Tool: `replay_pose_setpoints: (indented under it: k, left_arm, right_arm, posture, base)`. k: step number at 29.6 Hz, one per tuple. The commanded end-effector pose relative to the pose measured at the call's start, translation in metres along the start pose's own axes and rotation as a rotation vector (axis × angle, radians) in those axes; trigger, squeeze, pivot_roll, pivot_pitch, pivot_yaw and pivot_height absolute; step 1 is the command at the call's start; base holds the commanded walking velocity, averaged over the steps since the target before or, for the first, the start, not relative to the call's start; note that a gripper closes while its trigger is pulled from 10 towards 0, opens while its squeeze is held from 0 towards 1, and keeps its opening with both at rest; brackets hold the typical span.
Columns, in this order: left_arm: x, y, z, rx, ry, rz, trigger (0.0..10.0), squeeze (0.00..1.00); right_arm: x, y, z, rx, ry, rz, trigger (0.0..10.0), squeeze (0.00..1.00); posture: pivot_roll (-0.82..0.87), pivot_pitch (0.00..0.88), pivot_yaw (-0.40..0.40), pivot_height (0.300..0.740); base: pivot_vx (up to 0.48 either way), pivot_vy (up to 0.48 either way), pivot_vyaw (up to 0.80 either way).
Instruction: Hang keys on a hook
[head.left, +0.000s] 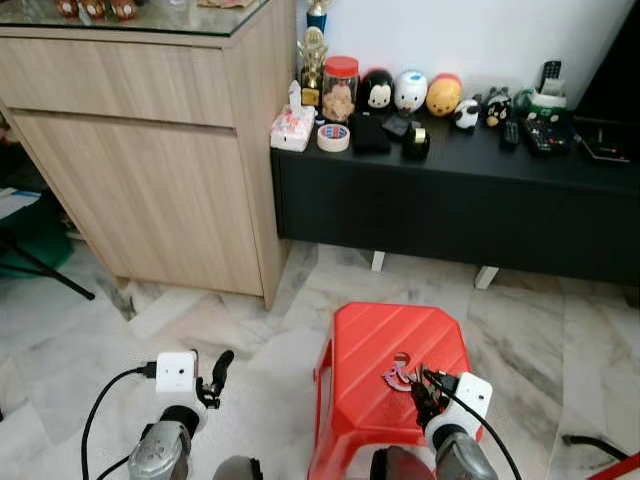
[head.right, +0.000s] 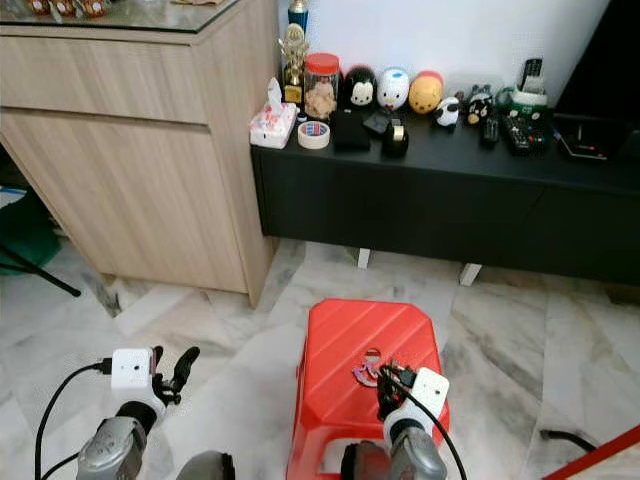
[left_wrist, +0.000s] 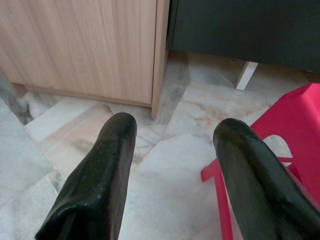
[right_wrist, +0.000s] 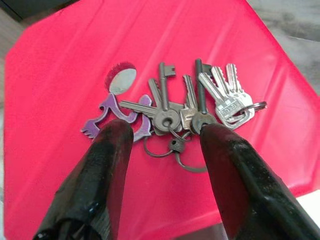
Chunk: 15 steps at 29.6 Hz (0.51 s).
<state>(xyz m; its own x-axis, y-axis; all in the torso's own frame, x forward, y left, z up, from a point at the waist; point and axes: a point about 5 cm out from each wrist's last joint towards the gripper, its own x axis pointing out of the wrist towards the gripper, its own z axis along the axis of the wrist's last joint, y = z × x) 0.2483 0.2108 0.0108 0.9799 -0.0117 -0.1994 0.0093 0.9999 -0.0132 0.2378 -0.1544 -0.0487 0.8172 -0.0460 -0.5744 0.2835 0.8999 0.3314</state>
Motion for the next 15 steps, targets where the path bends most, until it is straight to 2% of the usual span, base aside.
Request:
replay_pose_setpoints:
  k: [1,4,6,13,15]
  left_arm:
    - [-0.002,-0.001,-0.001,0.011,0.010,-0.013,10.0,0.00]
    - [-0.005,0.001,-0.003,0.014,0.015,-0.010,10.0,0.00]
    - [-0.009,0.004,-0.007,0.018,0.026,-0.005,10.0,0.00]
    - [-0.013,0.006,-0.008,0.025,0.031,0.000,10.0,0.00]
    - [-0.014,0.007,-0.008,0.026,0.031,0.002,10.0,0.00]
  right_arm:
    - [-0.002,-0.002,0.000,-0.004,-0.015,0.000,10.0,0.00]
    - [-0.002,-0.006,0.000,0.037,-0.023,-0.005,10.0,0.00]
    - [-0.002,-0.011,0.000,0.140,-0.027,-0.010,10.0,0.00]
    - [-0.002,-0.011,-0.004,0.232,0.018,-0.006,10.0,0.00]
    - [-0.003,-0.012,-0.008,0.230,0.054,-0.010,10.0,0.00]
  posture:
    - [0.08,0.106,-0.053,0.635]
    - [0.08,0.113,-0.054,0.635]
    - [0.08,0.118,-0.054,0.635]
    - [0.08,0.121,-0.051,0.635]
    - [0.09,0.121,-0.050,0.635]
  base:
    - [0.000,0.000,0.00]
    - [0.000,0.000,0.00]
    - [0.000,0.000,0.00]
    - [0.000,0.000,0.00]
    - [0.000,0.000,0.00]
